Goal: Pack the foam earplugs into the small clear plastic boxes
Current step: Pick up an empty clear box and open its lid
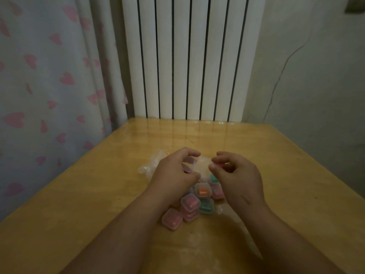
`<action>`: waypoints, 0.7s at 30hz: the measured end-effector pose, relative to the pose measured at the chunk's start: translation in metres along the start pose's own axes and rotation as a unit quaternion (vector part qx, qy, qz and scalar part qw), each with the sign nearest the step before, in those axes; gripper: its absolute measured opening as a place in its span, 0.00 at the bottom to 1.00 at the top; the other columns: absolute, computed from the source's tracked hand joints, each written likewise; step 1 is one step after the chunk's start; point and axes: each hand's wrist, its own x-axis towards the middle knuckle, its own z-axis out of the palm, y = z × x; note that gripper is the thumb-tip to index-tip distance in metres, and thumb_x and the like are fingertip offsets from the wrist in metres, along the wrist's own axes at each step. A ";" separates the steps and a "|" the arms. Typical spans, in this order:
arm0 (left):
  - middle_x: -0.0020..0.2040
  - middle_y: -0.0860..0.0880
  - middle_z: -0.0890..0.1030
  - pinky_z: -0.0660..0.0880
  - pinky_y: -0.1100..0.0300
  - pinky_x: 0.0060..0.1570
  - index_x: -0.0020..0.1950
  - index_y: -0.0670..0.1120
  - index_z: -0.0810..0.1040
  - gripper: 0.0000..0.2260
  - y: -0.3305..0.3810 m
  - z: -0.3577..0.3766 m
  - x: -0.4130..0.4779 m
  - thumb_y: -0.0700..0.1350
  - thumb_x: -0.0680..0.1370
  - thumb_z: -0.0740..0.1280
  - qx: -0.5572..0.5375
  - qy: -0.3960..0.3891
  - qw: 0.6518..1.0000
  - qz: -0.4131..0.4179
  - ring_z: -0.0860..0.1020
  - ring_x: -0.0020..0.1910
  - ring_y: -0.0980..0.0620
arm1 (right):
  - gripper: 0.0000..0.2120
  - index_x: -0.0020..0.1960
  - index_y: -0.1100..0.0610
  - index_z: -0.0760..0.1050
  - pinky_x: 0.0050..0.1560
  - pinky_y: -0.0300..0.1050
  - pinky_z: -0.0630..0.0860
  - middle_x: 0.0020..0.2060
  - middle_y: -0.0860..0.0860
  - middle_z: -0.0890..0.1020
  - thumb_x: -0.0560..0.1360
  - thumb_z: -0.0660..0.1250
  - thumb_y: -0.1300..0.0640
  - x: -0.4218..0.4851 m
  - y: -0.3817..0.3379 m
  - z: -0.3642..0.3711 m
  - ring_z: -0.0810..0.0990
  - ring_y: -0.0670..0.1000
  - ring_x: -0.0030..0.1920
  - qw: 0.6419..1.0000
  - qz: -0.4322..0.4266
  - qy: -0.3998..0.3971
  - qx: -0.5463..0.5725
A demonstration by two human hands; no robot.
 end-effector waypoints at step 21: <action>0.56 0.58 0.78 0.76 0.68 0.46 0.55 0.64 0.77 0.20 0.002 -0.003 -0.001 0.43 0.70 0.76 -0.054 -0.012 0.998 -0.005 0.78 0.49 0.63 | 0.04 0.44 0.41 0.76 0.38 0.29 0.63 0.45 0.42 0.73 0.73 0.71 0.45 -0.002 0.001 0.006 0.72 0.38 0.44 0.997 -0.017 -0.014 -0.072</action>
